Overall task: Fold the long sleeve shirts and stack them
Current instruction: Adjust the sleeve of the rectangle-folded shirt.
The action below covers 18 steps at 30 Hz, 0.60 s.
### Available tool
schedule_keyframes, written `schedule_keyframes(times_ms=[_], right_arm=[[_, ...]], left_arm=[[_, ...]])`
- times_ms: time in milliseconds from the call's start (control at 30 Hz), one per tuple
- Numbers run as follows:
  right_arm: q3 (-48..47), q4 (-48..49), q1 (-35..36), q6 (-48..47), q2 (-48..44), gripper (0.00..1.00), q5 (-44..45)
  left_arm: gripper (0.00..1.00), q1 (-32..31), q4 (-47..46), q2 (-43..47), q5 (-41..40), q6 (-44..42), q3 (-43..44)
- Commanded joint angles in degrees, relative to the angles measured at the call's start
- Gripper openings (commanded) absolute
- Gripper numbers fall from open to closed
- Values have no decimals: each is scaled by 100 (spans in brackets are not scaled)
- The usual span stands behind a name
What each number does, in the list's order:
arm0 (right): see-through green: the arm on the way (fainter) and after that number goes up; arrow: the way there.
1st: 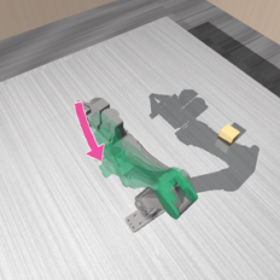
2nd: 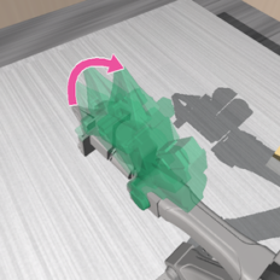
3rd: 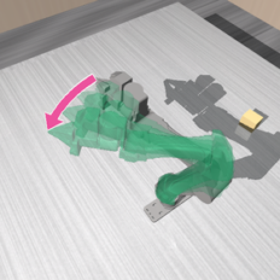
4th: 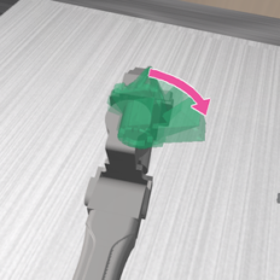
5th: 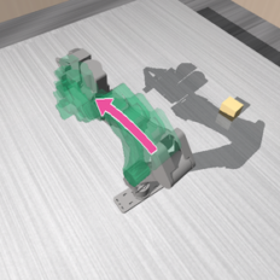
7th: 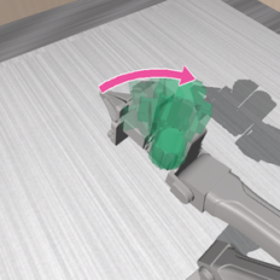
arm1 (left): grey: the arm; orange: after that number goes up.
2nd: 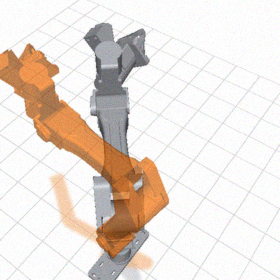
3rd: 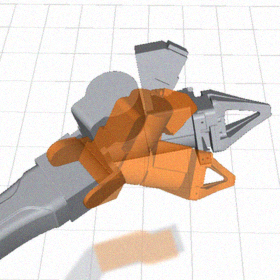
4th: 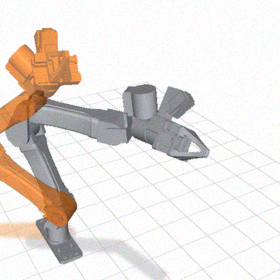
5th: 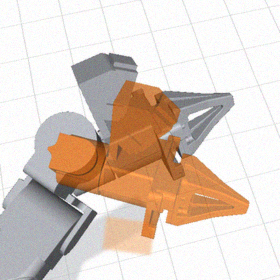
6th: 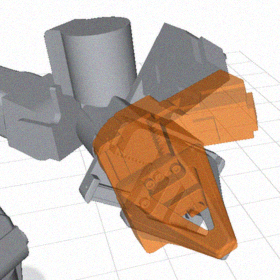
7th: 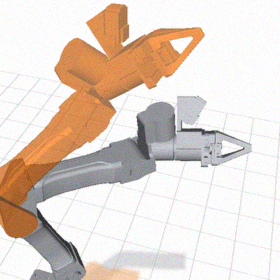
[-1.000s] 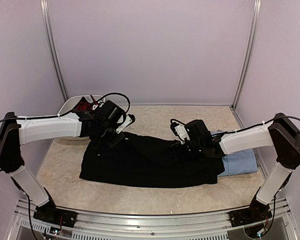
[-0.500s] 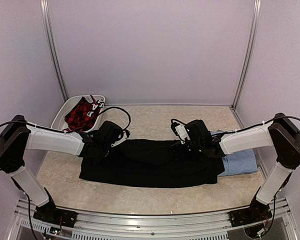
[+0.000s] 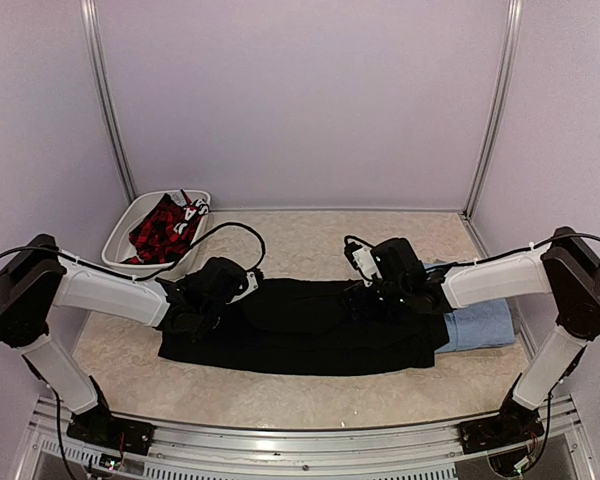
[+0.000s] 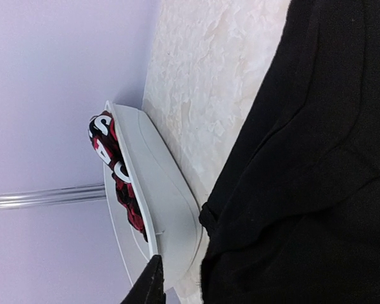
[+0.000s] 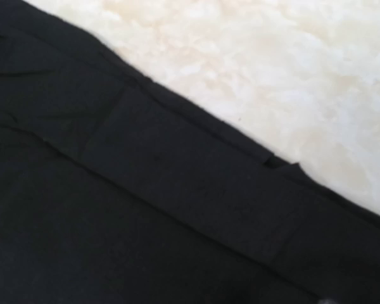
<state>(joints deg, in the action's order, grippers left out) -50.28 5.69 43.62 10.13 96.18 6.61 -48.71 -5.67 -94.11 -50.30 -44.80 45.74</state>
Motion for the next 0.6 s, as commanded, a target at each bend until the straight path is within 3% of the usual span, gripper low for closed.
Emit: schedule_keyframes(times_ms=[0,133,200,467,567], right_arm=[[19,-180,-69,-13,-272,83,169],[3,-213,-76,-7,-293,83,159],[-42,-247,-75,8,-281,83,134],[-259,-643,-77,-15,-346,83,143],[-307,-787,-73,-31,-460,83,102]], left_arm=[[41,-32,472,89,-194,553,-208],[79,-115,550,390,-292,878,-498],[89,-161,816,569,-306,996,-611],[98,-300,2430,1051,-168,2131,-471],[99,-329,2409,1142,-128,2284,-546]])
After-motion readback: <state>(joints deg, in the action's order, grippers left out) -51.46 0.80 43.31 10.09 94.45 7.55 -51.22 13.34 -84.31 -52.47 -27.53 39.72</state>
